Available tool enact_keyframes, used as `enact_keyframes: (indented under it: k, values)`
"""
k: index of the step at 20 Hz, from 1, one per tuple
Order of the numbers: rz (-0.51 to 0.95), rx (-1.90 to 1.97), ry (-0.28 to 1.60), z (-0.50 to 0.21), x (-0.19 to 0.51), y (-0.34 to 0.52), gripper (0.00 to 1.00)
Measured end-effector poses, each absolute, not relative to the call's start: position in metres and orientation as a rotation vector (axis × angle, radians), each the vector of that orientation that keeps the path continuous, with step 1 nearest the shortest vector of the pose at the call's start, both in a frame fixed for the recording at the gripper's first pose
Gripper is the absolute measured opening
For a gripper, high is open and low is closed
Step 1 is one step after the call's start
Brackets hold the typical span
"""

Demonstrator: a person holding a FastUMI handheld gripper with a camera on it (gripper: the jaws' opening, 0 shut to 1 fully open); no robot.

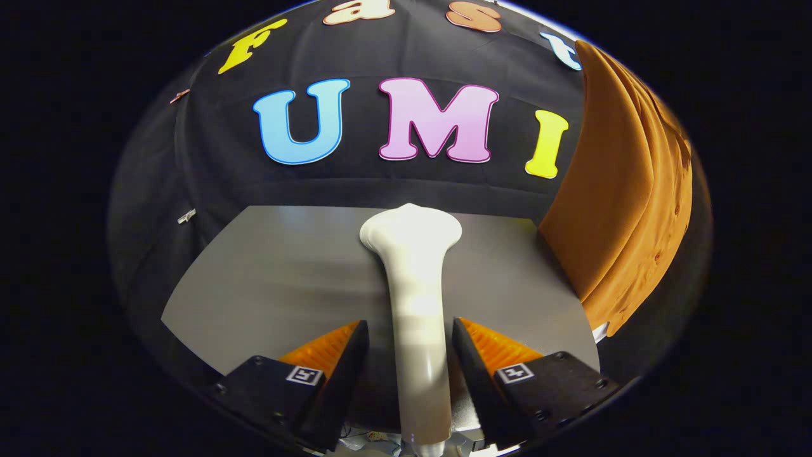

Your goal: Iron the clothes twice with a garment steamer, once on the left side and once on the right side.

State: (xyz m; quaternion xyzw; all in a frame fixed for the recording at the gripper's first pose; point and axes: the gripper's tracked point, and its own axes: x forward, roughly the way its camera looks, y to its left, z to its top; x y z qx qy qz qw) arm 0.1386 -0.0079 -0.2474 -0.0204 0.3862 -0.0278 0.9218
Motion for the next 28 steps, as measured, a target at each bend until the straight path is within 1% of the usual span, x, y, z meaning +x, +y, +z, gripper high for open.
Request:
enact_keyframes:
  k: [2,5,6,7,9,10,15,19,25,28]
  values:
    - [-0.065,-0.037,0.790,-0.248,0.141,-0.010,0.73]
    - [-0.074,-0.016,0.802,-0.257,0.146,-0.014,0.73]
    - [-0.077,-0.012,0.800,-0.246,0.144,-0.015,0.59]
    - [-0.068,-0.008,0.802,-0.249,0.146,-0.016,0.45]
    - [-0.055,-0.008,0.795,-0.259,0.147,-0.011,0.50]
    - [-0.051,-0.012,0.782,-0.249,0.148,-0.014,0.40]
    - [0.008,-0.032,0.734,-0.245,0.145,-0.007,0.40]
    - [0.011,-0.026,0.685,-0.230,0.144,-0.008,0.40]
    - [0.042,-0.010,0.556,-0.174,0.124,-0.004,0.40]
    - [0.029,0.025,0.498,-0.146,0.106,-0.007,0.40]
